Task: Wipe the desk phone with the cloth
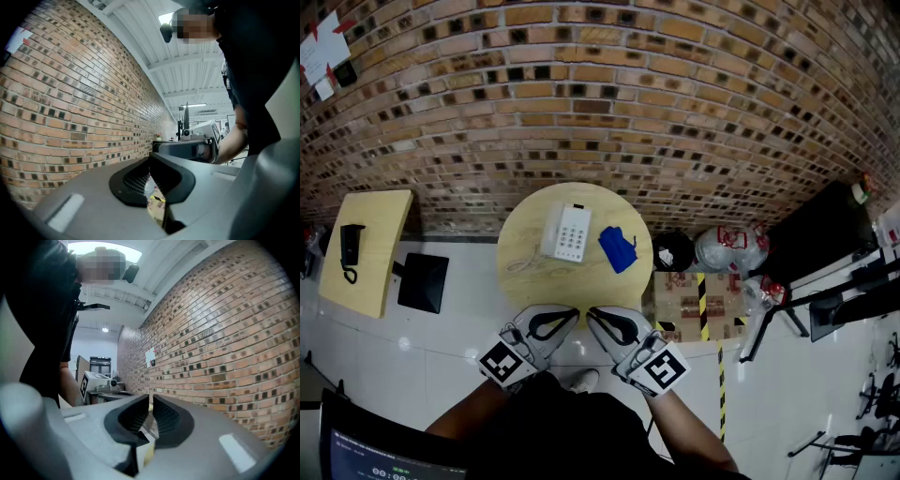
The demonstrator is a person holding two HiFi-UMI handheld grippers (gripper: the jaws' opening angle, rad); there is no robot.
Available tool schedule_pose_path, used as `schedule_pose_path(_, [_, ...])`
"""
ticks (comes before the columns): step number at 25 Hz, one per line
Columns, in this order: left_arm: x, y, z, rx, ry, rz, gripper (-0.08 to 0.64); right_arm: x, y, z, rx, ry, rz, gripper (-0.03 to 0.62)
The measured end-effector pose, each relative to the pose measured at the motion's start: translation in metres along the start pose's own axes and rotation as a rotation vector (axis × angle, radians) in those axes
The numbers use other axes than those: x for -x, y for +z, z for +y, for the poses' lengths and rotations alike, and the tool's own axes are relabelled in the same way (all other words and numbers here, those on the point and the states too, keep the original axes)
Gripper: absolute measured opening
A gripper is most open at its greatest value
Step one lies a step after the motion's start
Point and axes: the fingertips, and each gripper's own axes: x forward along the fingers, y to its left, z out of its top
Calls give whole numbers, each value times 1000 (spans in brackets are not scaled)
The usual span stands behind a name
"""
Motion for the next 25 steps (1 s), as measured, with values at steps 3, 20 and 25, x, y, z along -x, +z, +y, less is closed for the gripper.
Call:
schedule_pose_path(3, [-8, -3, 4, 9, 15, 6, 0, 5, -8, -15, -15, 3, 5, 18])
schedule_pose_path(20, [-64, -43, 139, 42, -83, 41, 0, -79, -121, -171, -155, -185, 274, 168])
schedule_pose_path(25, [-71, -58, 175, 57, -140, 54, 0, -96, -193, -237, -200, -308, 442, 253])
